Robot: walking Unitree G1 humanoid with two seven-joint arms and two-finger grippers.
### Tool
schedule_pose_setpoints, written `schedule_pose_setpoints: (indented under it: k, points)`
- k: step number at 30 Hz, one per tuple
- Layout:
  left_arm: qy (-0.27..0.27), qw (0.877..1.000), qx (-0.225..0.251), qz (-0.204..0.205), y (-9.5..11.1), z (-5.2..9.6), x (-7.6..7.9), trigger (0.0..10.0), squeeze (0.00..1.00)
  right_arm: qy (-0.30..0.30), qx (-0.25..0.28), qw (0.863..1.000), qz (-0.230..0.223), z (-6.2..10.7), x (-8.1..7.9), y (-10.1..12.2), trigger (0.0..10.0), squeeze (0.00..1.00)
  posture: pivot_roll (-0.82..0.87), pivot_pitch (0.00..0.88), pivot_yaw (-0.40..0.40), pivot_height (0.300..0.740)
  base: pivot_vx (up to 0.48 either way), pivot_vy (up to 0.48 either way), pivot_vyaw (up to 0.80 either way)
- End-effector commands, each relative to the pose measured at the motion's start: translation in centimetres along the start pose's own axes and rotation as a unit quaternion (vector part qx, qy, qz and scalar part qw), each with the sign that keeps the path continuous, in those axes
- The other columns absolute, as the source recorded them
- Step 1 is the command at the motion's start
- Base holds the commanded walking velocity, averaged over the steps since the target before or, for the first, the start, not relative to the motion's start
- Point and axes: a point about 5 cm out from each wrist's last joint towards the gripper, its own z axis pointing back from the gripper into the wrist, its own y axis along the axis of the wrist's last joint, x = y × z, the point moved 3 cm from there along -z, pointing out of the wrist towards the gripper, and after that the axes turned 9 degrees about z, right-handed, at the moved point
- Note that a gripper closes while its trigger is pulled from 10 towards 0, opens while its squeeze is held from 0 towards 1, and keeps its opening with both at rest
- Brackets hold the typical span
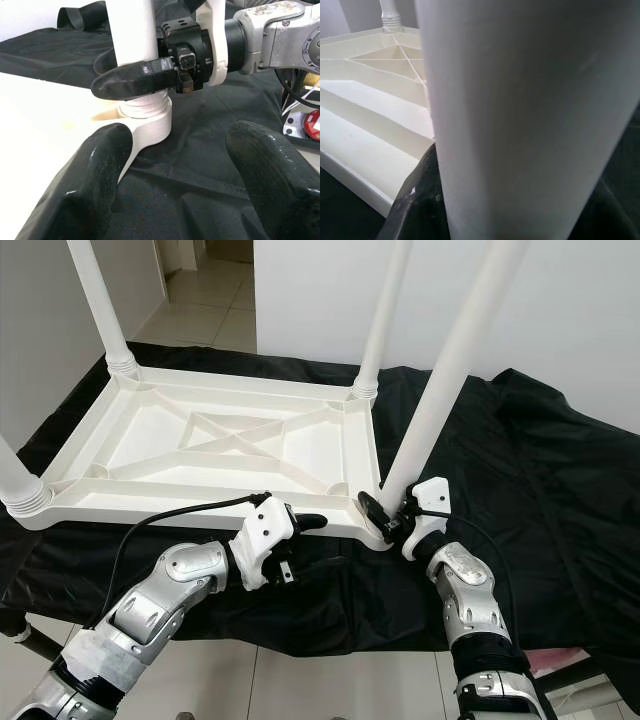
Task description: Building children table
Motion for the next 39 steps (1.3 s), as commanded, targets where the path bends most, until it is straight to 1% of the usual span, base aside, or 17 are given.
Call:
schedule_pose_setpoints:
  k: [1, 10, 11, 12, 13, 15, 21, 23, 24, 25, 27, 28, 29, 30, 32, 34, 39]
  points:
    - [-0.028, 1.000, -0.006, 0.001, -0.2, 0.0, 0.4, 10.0, 0.00, -0.002, -0.011, 1.000, -0.005, 0.2, 0.0, -0.5, 10.0, 0.00, 0.00, 0.000, -0.058, 0.740, 0.000, 0.000, 0.00]
    - [-0.031, 1.000, -0.006, 0.002, -0.2, -0.1, 0.5, 10.0, 0.00, -0.049, -0.027, 0.998, -0.009, 0.1, -0.1, -0.5, 10.0, 0.00, -0.01, 0.000, -0.056, 0.740, 0.000, 0.000, 0.00]
    - [-0.032, 0.999, -0.006, 0.003, -0.2, -0.1, 0.5, 10.0, 0.00, -0.074, -0.030, 0.997, -0.011, 0.1, -0.3, -0.4, 10.0, 0.00, -0.02, 0.000, -0.054, 0.740, 0.000, 0.000, 0.00]
    - [-0.032, 0.999, -0.006, 0.003, -0.2, -0.1, 0.5, 10.0, 0.00, -0.074, -0.030, 0.997, -0.011, 0.1, -0.3, -0.4, 10.0, 0.00, -0.02, 0.000, -0.054, 0.740, 0.000, 0.000, 0.00]
    - [-0.034, 0.999, -0.005, 0.004, -0.2, -0.2, 0.6, 10.0, 0.00, -0.137, -0.041, 0.989, -0.022, 0.1, -0.5, -0.4, 10.0, 0.00, -0.02, 0.000, -0.055, 0.740, 0.000, 0.000, 0.00]
    - [-0.034, 0.999, -0.005, 0.004, -0.2, -0.2, 0.6, 10.0, 0.00, -0.137, -0.041, 0.989, -0.022, 0.1, -0.5, -0.4, 10.0, 0.00, -0.02, 0.000, -0.055, 0.740, 0.000, 0.000, 0.00]
    - [-0.035, 0.999, -0.005, 0.006, -0.3, -0.3, 0.8, 10.0, 0.00, -0.242, -0.079, 0.966, -0.040, 0.3, -1.5, -1.5, 10.0, 0.00, -0.02, 0.000, -0.059, 0.740, 0.000, 0.000, 0.00]
    - [-0.035, 0.999, -0.004, 0.006, -0.3, -0.3, 0.8, 10.0, 0.00, -0.251, -0.081, 0.963, -0.045, 0.3, -1.6, -1.5, 10.0, 0.00, -0.02, 0.000, -0.059, 0.740, 0.000, 0.000, 0.00]
    - [-0.036, 0.999, -0.004, 0.006, -0.3, -0.3, 0.9, 10.0, 0.00, -0.273, -0.091, 0.956, -0.048, 0.3, -1.7, -1.8, 10.0, 0.00, -0.02, 0.000, -0.060, 0.740, 0.000, 0.000, 0.00]
    - [-0.035, 0.999, -0.004, 0.006, -0.3, -0.3, 0.9, 10.0, 0.00, -0.311, -0.103, 0.944, -0.048, 0.6, -1.9, -1.9, 10.0, 0.00, -0.01, 0.000, -0.065, 0.740, 0.000, 0.000, 0.00]
    - [-0.035, 0.999, -0.004, 0.006, -0.3, -0.3, 0.9, 10.0, 0.00, -0.311, -0.103, 0.944, -0.048, 0.6, -1.9, -1.9, 10.0, 0.00, -0.01, 0.000, -0.065, 0.740, 0.000, 0.000, 0.00]
    - [-0.033, 0.999, -0.004, 0.006, -0.3, -0.3, 0.9, 10.0, 0.00, -0.358, -0.116, 0.925, -0.051, 0.8, -2.3, -1.9, 10.0, 0.00, -0.01, 0.000, -0.069, 0.740, 0.000, 0.000, 0.00]
    - [-0.033, 0.999, -0.004, 0.006, -0.3, -0.3, 0.9, 10.0, 0.00, -0.358, -0.116, 0.925, -0.051, 0.8, -2.3, -1.9, 10.0, 0.00, -0.01, 0.000, -0.069, 0.740, 0.000, 0.000, 0.00]
    - [-0.030, 1.000, -0.003, 0.007, -0.3, -0.2, 0.8, 10.0, 0.00, -0.357, -0.111, 0.925, -0.077, 0.3, -2.9, -1.8, 10.0, 0.00, -0.01, 0.000, -0.075, 0.740, 0.000, 0.000, 0.00]
    - [-0.030, 1.000, -0.003, 0.007, -0.3, -0.2, 0.8, 10.0, 0.00, -0.357, -0.111, 0.925, -0.077, 0.3, -2.9, -1.8, 10.0, 0.00, -0.01, 0.000, -0.075, 0.740, 0.000, 0.000, 0.00]
    - [-0.028, 1.000, -0.002, 0.009, -0.4, -0.2, 0.8, 10.0, 0.00, -0.345, -0.098, 0.928, -0.103, -0.3, -3.7, -1.2, 10.0, 0.00, -0.01, 0.000, -0.077, 0.740, 0.000, 0.000, 0.00]
    - [-0.028, 1.000, -0.002, 0.009, -0.4, -0.2, 0.9, 10.0, 0.00, -0.338, -0.088, 0.931, -0.101, -0.6, -3.7, -0.8, 10.0, 0.00, -0.01, 0.000, -0.079, 0.740, 0.000, 0.000, 0.00]
